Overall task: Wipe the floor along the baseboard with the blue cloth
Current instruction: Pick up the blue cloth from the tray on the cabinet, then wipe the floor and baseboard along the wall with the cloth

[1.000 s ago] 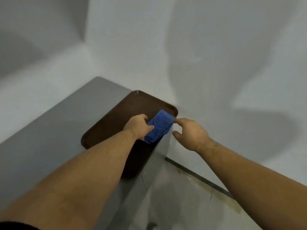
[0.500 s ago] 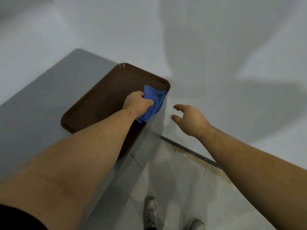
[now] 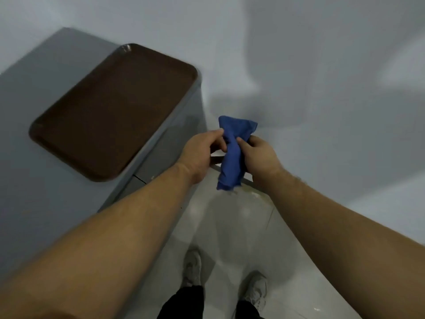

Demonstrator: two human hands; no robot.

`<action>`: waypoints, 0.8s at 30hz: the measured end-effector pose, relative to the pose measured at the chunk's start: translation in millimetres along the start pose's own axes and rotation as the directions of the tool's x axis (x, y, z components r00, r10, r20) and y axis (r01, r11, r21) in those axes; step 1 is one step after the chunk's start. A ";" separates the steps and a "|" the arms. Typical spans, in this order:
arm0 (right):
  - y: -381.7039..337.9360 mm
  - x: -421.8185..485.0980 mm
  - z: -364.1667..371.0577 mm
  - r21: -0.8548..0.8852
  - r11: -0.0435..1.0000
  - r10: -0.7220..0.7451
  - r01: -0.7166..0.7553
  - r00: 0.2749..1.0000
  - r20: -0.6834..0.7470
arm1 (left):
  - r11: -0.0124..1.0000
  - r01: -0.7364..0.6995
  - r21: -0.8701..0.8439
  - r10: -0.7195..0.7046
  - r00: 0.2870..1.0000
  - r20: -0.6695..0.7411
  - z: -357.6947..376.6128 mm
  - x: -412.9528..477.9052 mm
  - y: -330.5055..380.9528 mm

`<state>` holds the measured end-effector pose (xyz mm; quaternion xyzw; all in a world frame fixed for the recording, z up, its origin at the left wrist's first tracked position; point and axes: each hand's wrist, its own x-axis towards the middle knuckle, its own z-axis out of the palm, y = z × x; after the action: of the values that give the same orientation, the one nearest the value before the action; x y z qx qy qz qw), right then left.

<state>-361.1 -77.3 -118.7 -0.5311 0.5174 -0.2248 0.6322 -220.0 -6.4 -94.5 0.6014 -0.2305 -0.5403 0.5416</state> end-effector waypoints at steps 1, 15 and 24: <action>16.4 0.2 -5.4 -0.033 0.999 0.015 -0.016 1.000 -0.010 | 0.998 0.004 -0.062 -0.007 0.999 -0.049 3.4 5.1 -14.4; 301.1 76.6 25.3 -0.116 0.987 0.087 -0.109 0.980 -0.181 | 0.914 -0.024 0.404 -0.004 0.998 0.069 -48.1 106.0 -286.2; 497.4 185.1 42.4 -0.323 0.930 0.096 -0.175 0.964 -0.246 | 0.646 -0.156 0.747 0.172 0.983 0.056 -92.9 215.3 -490.2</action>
<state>-387.9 -46.5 -649.6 -0.5666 0.6528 -0.1460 0.4812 -220.7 -4.1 -637.8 0.7525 -0.4801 -0.3406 0.2954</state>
